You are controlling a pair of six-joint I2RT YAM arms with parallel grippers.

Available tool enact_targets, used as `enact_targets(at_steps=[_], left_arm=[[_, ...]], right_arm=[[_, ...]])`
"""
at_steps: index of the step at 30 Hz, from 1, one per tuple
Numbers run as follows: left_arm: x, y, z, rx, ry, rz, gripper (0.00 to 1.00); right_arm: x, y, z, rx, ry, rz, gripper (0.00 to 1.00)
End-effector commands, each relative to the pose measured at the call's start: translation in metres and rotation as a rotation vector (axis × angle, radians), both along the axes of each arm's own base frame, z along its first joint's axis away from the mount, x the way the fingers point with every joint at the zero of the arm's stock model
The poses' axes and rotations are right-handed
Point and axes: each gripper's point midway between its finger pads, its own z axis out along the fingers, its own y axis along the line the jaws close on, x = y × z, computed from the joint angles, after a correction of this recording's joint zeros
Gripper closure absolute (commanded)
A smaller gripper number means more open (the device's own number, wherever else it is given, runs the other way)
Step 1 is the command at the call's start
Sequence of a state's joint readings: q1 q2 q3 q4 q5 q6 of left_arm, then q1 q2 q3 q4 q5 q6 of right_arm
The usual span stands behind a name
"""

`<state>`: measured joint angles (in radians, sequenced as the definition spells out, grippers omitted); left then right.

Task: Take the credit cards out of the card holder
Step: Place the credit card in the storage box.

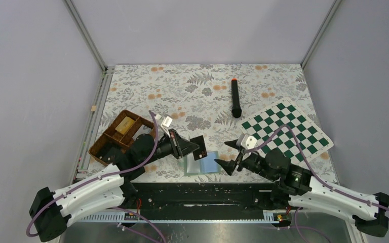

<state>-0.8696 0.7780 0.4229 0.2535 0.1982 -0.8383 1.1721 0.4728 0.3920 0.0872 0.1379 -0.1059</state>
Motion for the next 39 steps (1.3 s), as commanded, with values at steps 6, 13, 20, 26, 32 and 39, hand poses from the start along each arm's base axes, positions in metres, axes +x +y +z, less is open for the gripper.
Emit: enact_targets(at_steps=[6, 13, 20, 26, 32, 39], left_arm=[[-0.055, -0.016, 0.033, 0.004, -0.172, -0.397, 1.00], [-0.071, -0.026, 0.029, 0.007, -0.101, -0.545, 1.00], [-0.070, -0.030, 0.020, 0.024, -0.087, -0.565, 1.00], [-0.070, -0.032, 0.024, -0.005, -0.080, -0.566, 1.00], [-0.069, -0.031, 0.031, -0.007, -0.091, -0.554, 1.00], [-0.034, -0.020, 0.026, 0.044, -0.006, -0.343, 0.59]], right_arm=[[-0.022, 0.019, 0.041, 0.034, 0.444, 0.240, 0.28], [-0.026, 0.030, 0.052, 0.058, 0.615, 0.365, 0.35], [-0.027, 0.034, 0.044, 0.033, 0.671, 0.411, 0.48], [-0.029, 0.039, 0.036, 0.022, 0.746, 0.435, 0.60], [-0.032, 0.043, 0.034, 0.036, 0.805, 0.469, 0.77], [0.007, 0.043, 0.048, 0.226, 0.805, 0.296, 1.00]])
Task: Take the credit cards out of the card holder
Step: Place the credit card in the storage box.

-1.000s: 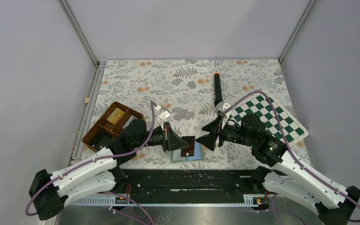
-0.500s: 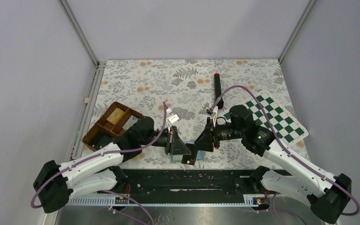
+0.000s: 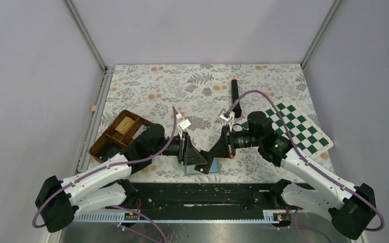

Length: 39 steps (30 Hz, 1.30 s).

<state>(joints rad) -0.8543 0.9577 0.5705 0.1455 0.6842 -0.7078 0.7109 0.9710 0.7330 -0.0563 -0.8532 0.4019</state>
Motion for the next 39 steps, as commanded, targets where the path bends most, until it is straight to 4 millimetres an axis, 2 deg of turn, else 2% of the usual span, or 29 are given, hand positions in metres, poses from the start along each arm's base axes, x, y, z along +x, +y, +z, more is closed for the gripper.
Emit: enact_targets(at_steps=[1, 4, 8, 14, 19, 24, 27, 29, 34, 36, 38, 39], left_arm=[[0.031, 0.012, 0.036, -0.077, -0.011, 0.189, 0.55], [0.053, 0.030, 0.054, -0.188, 0.021, 0.352, 0.47], [0.066, 0.044, 0.061, -0.247, 0.067, 0.442, 0.46], [0.076, 0.041, 0.053, -0.292, 0.130, 0.475, 0.46], [0.081, 0.038, 0.046, -0.290, 0.151, 0.480, 0.44], [0.083, 0.035, 0.052, -0.340, 0.174, 0.475, 0.45], [0.083, 0.033, 0.052, -0.357, 0.193, 0.466, 0.51], [0.083, 0.033, 0.053, -0.376, 0.203, 0.465, 0.59], [0.087, 0.032, 0.054, -0.392, 0.220, 0.478, 0.92], [0.090, 0.034, 0.056, -0.398, 0.222, 0.495, 1.00], [0.091, 0.036, 0.056, -0.399, 0.214, 0.511, 1.00], [0.092, 0.038, 0.056, -0.392, 0.205, 0.519, 1.00]], right_arm=[[0.039, -0.001, 0.026, 0.124, 0.030, -0.224, 1.00], [0.068, -0.010, 0.031, 0.194, 0.106, -0.421, 1.00], [0.086, -0.015, 0.038, 0.299, 0.177, -0.538, 1.00], [0.095, -0.020, 0.053, 0.466, 0.260, -0.610, 1.00], [0.100, -0.026, 0.055, 0.493, 0.252, -0.656, 1.00], [0.103, -0.026, 0.055, 0.515, 0.260, -0.668, 1.00], [0.104, -0.024, 0.053, 0.510, 0.269, -0.662, 1.00], [0.104, -0.023, 0.048, 0.502, 0.284, -0.659, 1.00], [0.104, -0.023, 0.041, 0.495, 0.300, -0.663, 0.99], [0.103, -0.023, 0.037, 0.482, 0.299, -0.667, 0.95], [0.103, -0.024, 0.033, 0.465, 0.294, -0.671, 0.87], [0.103, -0.024, 0.032, 0.458, 0.289, -0.674, 0.80]])
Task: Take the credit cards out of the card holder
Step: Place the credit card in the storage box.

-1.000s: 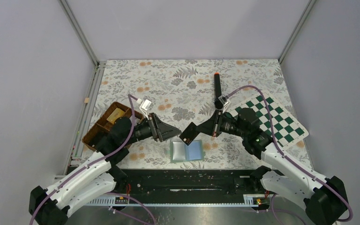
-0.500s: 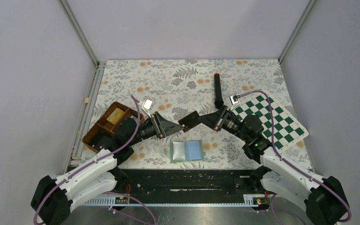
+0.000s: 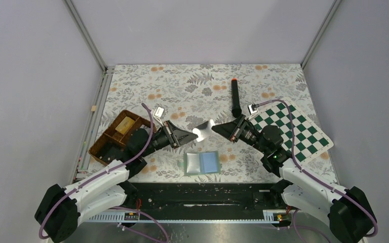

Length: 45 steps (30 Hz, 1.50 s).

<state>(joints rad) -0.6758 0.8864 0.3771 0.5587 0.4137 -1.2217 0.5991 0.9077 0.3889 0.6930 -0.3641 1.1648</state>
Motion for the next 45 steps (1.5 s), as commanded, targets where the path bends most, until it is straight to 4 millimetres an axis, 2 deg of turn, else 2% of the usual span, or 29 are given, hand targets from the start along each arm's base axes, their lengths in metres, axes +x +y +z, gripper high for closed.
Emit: enact_targets(at_steps=[1, 4, 6, 7, 11, 13, 15, 20, 23, 31, 37, 41, 45], left_arm=[[0.010, 0.009, 0.023, -0.042, -0.080, 0.069, 1.00], [0.018, 0.023, 0.016, 0.034, -0.074, 0.114, 1.00], [0.025, 0.040, 0.008, 0.109, -0.051, 0.162, 1.00], [0.028, 0.052, 0.004, 0.143, -0.044, 0.192, 1.00], [0.035, 0.109, -0.008, 0.331, -0.018, 0.329, 1.00], [0.036, 0.142, -0.022, 0.447, 0.037, 0.408, 1.00], [0.036, 0.166, -0.029, 0.525, 0.070, 0.457, 1.00], [0.037, 0.230, -0.048, 0.615, 0.240, 0.636, 1.00], [0.034, 0.259, -0.055, 0.683, 0.314, 0.748, 1.00], [0.020, 0.313, -0.063, 0.730, 0.476, 1.039, 1.00], [0.017, 0.349, -0.060, 0.763, 0.549, 1.213, 1.00], [0.022, 0.345, -0.069, 0.664, 0.619, 1.204, 1.00], [0.016, 0.358, -0.079, 0.666, 0.692, 1.259, 1.00]], right_arm=[[0.002, -0.004, 0.006, -0.005, -0.043, -0.023, 0.70], [0.003, -0.009, 0.002, -0.059, -0.053, -0.047, 0.35], [0.002, -0.013, 0.001, -0.095, -0.073, -0.068, 0.05], [0.002, -0.016, 0.001, -0.112, -0.085, -0.077, 0.01], [-0.002, -0.025, -0.002, -0.179, -0.131, -0.103, 0.01], [-0.004, -0.028, -0.007, -0.201, -0.140, -0.105, 0.01], [-0.006, -0.027, -0.008, -0.213, -0.151, -0.093, 0.00], [-0.009, -0.021, -0.013, -0.245, -0.155, -0.032, 0.00], [-0.011, -0.018, -0.016, -0.261, -0.140, 0.010, 0.00], [-0.023, -0.012, -0.023, -0.291, -0.080, 0.123, 0.00], [-0.029, -0.012, -0.026, -0.300, -0.043, 0.158, 0.01], [-0.032, -0.011, -0.023, -0.311, -0.034, 0.172, 0.01], [-0.029, -0.013, -0.020, -0.345, -0.037, 0.167, 0.00]])
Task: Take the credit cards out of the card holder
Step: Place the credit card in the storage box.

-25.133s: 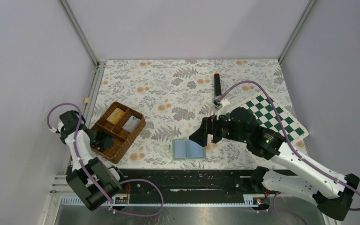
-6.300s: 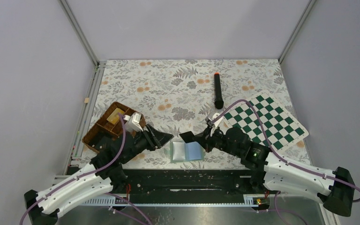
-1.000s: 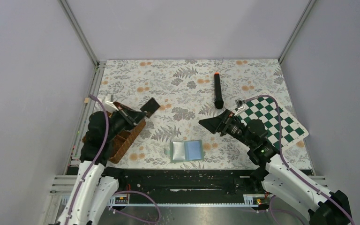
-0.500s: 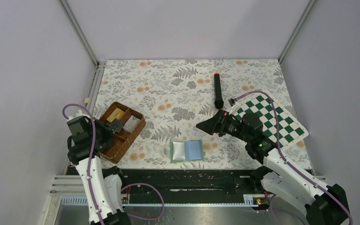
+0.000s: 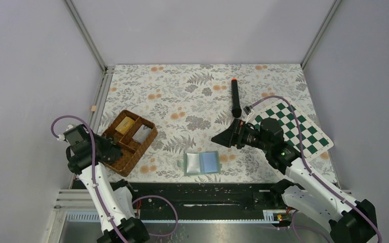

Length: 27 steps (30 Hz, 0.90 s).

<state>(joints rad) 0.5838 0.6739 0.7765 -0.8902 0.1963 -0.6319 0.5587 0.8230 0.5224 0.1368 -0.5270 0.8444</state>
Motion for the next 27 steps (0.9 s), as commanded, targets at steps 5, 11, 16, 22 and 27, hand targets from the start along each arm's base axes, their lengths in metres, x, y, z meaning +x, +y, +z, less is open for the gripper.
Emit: enact_targets(at_steps=[5, 11, 16, 22, 27], left_arm=[[0.002, 0.032, 0.008, 0.052, -0.008, 0.161, 1.00], [-0.004, 0.036, -0.019, 0.017, 0.069, 0.208, 1.00], [-0.016, 0.046, -0.021, 0.024, 0.128, 0.314, 1.00], [-0.001, 0.038, -0.031, -0.048, 0.120, 0.257, 1.00], [0.029, 0.022, -0.025, -0.126, 0.058, 0.079, 1.00]], right_arm=[[0.006, 0.004, 0.029, -0.019, -0.040, 0.032, 0.00], [0.012, 0.006, 0.040, -0.018, -0.050, 0.022, 0.00], [0.014, 0.006, 0.050, -0.011, -0.075, 0.011, 0.01], [0.016, 0.005, 0.054, -0.023, -0.094, 0.014, 0.01], [0.015, 0.005, 0.054, -0.023, -0.098, 0.017, 0.01]])
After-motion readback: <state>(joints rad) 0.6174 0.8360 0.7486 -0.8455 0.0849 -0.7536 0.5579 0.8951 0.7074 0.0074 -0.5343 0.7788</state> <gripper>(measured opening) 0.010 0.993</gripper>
